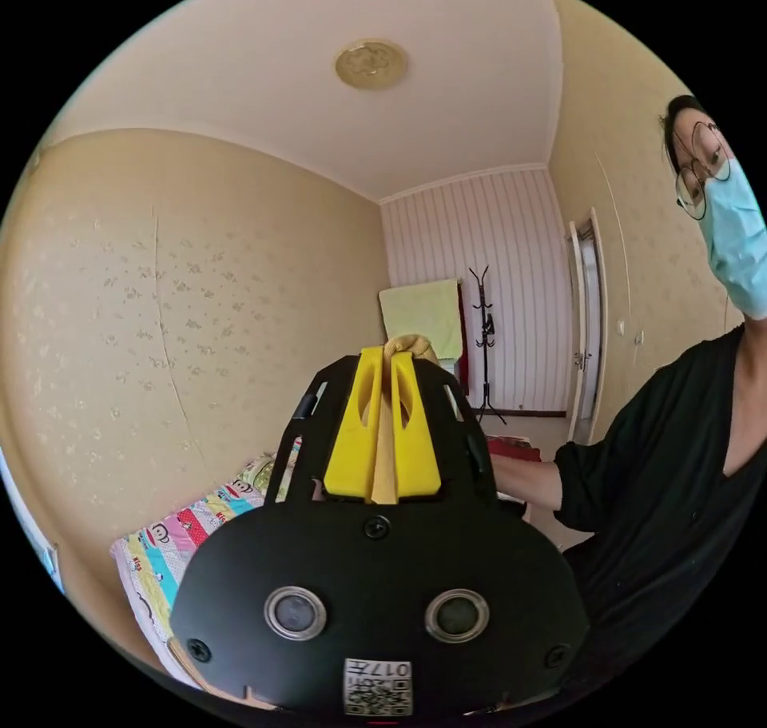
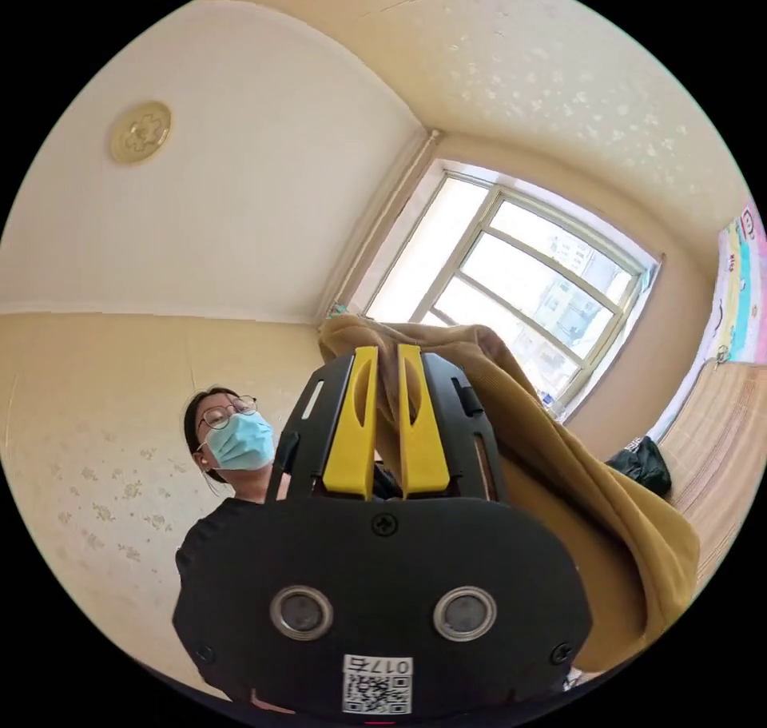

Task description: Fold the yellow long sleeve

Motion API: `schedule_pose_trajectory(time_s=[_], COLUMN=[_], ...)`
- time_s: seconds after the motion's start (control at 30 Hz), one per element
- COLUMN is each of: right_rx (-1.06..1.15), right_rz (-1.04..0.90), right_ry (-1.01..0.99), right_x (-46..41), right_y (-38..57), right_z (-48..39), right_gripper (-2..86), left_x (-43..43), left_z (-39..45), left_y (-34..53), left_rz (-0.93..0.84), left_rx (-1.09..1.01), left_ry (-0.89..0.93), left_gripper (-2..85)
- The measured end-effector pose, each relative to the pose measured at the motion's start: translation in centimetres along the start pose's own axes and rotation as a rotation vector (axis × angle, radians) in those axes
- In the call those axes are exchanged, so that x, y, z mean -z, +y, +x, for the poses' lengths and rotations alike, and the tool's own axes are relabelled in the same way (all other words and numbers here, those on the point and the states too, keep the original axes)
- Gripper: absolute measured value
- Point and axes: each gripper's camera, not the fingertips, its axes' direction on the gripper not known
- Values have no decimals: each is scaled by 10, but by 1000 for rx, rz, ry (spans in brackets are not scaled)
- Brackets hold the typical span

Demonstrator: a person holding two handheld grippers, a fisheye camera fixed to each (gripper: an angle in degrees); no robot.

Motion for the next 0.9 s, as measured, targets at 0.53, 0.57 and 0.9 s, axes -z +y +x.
schedule_pose_trajectory(time_s=[0.53, 0.57, 0.9], right_rx=[136, 132, 175], right_rz=[20, 5, -67], right_ry=[978, 970, 1396], right_x=[-60, -67, -160], right_y=[272, 276, 333], right_z=[-42, -39, -36], right_gripper=[103, 107, 40], left_x=[17, 17, 51], left_z=[-27, -31, -75], left_y=[-98, -106, -145], left_rz=[140, 132, 64], left_rx=[214, 226, 266], left_ry=[8, 28, 135], left_gripper=[-3, -3, -2])
